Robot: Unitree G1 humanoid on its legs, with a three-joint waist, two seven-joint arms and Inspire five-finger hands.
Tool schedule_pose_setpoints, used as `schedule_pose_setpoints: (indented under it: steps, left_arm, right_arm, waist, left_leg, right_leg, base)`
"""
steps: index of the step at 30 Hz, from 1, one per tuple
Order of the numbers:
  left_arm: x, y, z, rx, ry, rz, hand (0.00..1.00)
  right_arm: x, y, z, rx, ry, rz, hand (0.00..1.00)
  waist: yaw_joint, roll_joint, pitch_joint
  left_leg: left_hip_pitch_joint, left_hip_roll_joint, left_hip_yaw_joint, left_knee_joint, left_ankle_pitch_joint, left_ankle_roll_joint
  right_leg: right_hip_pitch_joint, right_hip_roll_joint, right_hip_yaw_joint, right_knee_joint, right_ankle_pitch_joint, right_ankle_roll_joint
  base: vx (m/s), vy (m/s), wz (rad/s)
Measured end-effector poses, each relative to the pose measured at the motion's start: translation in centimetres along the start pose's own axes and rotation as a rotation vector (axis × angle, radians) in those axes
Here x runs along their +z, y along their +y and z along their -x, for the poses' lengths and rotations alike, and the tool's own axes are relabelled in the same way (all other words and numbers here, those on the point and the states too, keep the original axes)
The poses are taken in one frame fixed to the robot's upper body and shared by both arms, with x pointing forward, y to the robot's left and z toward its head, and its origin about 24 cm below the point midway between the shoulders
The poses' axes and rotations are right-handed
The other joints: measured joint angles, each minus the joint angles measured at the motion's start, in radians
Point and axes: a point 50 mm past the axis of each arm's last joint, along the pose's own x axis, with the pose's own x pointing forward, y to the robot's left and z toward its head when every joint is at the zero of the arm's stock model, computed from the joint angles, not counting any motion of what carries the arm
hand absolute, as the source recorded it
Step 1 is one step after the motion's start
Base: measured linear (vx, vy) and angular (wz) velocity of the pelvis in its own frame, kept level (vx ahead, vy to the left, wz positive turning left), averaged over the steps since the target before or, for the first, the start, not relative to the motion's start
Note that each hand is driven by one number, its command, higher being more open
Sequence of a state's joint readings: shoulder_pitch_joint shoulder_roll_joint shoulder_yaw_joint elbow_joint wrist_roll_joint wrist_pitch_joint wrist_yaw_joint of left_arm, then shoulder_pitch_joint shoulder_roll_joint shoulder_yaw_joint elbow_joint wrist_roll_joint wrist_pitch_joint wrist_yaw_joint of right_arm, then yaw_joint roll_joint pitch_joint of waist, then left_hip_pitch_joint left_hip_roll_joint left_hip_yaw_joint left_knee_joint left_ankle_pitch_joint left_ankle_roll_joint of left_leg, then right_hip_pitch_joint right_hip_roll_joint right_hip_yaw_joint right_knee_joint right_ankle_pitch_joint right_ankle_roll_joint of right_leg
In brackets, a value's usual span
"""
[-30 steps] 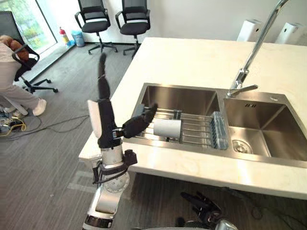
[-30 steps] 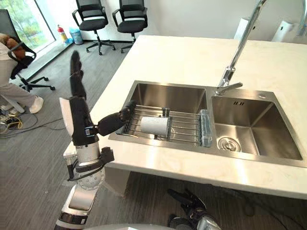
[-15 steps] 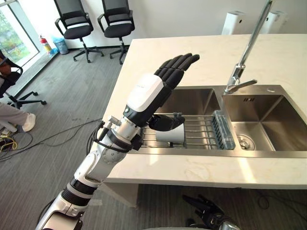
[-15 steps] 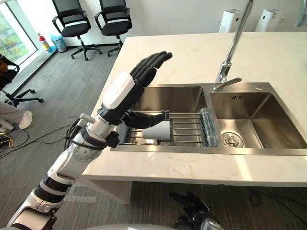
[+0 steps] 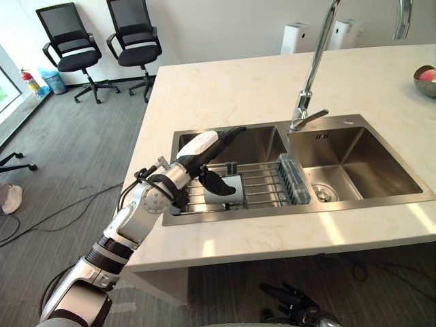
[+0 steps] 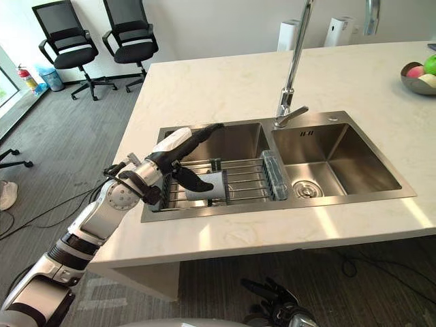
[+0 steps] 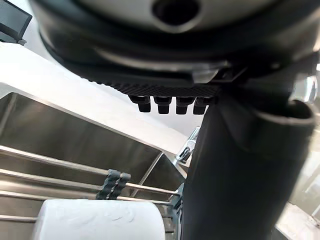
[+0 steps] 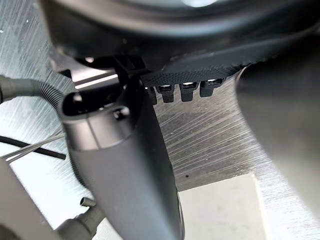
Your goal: Walk over to the sink, pick up the cup, carry it to the dishwasher, place the cup inside the dishwasher, then close the dishwasher door
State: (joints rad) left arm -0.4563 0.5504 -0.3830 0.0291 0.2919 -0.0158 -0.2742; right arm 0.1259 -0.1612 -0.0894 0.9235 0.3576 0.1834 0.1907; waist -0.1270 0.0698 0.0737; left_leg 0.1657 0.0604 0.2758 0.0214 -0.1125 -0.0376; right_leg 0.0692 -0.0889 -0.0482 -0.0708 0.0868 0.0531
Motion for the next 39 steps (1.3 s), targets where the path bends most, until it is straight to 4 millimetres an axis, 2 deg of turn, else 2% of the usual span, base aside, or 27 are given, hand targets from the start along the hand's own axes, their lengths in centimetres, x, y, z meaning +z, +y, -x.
schedule_pose_setpoints:
  steps: [7,11,16,31,39]
  left_arm:
    - [-1.5,-1.1,0.2,-0.09,0.064,-0.007,1.0]
    - [-2.6,-1.9,0.5,-0.113,0.11,0.009,1.0]
    - [-3.3,-3.0,0.8,-0.136,0.146,0.017,1.0]
    - [-3.7,-4.0,0.2,-0.142,0.18,-0.024,1.0]
    - [-4.6,-4.2,-0.8,-0.254,0.279,-0.066,1.0]
  right_arm:
    - [-0.4,-0.4,0.1,-0.011,0.032,0.023,1.0]
    - [-0.3,-0.4,0.0,-0.011,0.039,0.023,1.0]
    - [-0.6,-0.5,0.0,-0.015,0.059,0.019,1.0]
    - [-0.3,0.0,-0.2,-0.003,0.063,0.034,1.0]
    - [0.1,0.3,-0.3,0.004,0.068,0.035,1.0]
  waist:
    - [-0.003,-0.001,-0.001]
    - [-0.023,-0.005,-0.002]
    - [-0.032,-0.011,-0.001]
    - [-0.061,-0.011,-0.001]
    - [-0.086,-0.011,-0.001]
  left_leg:
    - [0.007,-0.002,0.006,-0.015,0.001,0.0]
    - [0.01,-0.002,0.009,-0.02,0.001,0.0]
    - [0.015,-0.002,0.015,-0.02,0.001,0.0]
    - [0.021,-0.003,0.033,-0.023,0.0,0.0]
    - [0.025,-0.006,0.048,-0.024,0.0,0.0]
  right_leg:
    - [0.003,0.001,0.0,-0.012,0.003,0.002]
    - [0.003,0.001,0.001,-0.012,0.004,0.003]
    - [0.005,0.001,0.005,-0.013,0.005,0.006]
    - [0.0,0.002,0.025,-0.016,0.01,0.012]
    - [-0.004,0.003,0.041,-0.019,0.017,0.015]
  base:
    - [0.0,-0.005,0.0]
    - [0.0,0.0,0.0]
    - [-0.04,-0.038,-0.03]
    - [-0.04,-0.036,-0.04]
    - [-0.04,-0.032,-0.05]
